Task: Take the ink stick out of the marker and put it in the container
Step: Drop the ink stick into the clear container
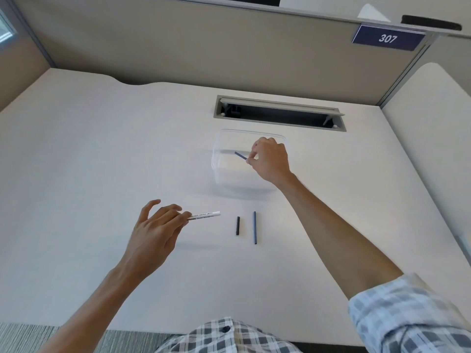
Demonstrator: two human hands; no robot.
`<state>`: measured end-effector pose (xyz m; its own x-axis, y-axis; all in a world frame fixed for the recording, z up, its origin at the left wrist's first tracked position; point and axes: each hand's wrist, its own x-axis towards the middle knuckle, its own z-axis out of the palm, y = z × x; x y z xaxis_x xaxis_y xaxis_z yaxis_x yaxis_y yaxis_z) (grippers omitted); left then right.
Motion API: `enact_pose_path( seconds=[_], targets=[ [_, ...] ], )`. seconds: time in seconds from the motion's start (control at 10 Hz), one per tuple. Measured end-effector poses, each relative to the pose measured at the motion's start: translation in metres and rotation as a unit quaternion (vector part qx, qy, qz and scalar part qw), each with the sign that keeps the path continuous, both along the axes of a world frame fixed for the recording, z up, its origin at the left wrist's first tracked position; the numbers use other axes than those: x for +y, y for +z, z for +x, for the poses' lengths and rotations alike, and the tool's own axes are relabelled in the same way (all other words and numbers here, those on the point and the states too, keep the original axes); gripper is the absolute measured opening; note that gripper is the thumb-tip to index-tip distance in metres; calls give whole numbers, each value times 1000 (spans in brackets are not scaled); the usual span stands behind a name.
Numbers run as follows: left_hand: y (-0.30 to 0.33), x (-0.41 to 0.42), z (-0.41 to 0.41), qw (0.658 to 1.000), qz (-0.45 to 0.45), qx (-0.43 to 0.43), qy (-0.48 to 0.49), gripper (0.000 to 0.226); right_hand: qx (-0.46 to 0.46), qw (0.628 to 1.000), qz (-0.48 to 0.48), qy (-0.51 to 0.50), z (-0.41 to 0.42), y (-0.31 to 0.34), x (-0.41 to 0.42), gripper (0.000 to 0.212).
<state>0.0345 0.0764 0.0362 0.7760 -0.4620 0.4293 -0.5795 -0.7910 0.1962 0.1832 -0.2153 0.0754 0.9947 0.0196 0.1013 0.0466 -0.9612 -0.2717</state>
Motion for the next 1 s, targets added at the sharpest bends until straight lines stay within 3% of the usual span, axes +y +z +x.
enact_pose_path(
  seconds=[0.2,0.4,0.5,0.7,1.0],
  targets=[
    [0,2,1,1000,1,-1,2,30,-25,998,48,-10,-7,1,-8,17],
    [-2,-1,-6,1000,-1,3,7,30,-138,978,157,-21,-86,-7,-5,6],
    [-2,-4,-11,1000,-6,8,6,29,-110,976,178,-59,-144,-33,-4,2],
    [-1,-10,-20,1000,-14,10,5,28,-6,980,157,-124,-188,-70,7,15],
    [3,-16,-30,1000,-12,7,1,29,4,977,133,-168,-180,-79,16,18]
  ],
)
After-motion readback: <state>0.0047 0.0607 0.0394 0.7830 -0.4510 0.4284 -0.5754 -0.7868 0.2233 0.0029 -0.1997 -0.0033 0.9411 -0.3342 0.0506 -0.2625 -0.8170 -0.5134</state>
